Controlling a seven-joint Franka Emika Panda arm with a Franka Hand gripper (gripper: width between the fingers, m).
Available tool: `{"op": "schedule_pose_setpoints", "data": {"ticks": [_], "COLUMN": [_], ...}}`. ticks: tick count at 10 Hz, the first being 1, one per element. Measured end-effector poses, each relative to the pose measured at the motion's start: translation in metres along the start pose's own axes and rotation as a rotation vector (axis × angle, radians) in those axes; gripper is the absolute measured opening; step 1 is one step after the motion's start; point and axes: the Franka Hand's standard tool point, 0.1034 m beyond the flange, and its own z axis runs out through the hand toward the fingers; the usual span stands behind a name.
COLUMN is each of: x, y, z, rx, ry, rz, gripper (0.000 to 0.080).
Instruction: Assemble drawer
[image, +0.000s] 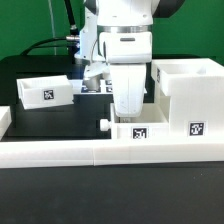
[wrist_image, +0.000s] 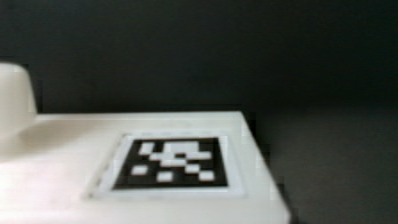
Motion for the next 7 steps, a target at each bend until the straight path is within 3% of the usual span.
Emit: {"op": "schedule_pose_setpoints", "data": {"ticks": [2,7], "x": [-0.0019,0.0017], "y": [-0.0007,-0.0008], "z": [-0.0003,-0.0003], "rx": [0.028,0.029], "ry": [-0.006,-0.007], "rz": [0.002,0.004], "gripper": [0.0041,0.0041]}}
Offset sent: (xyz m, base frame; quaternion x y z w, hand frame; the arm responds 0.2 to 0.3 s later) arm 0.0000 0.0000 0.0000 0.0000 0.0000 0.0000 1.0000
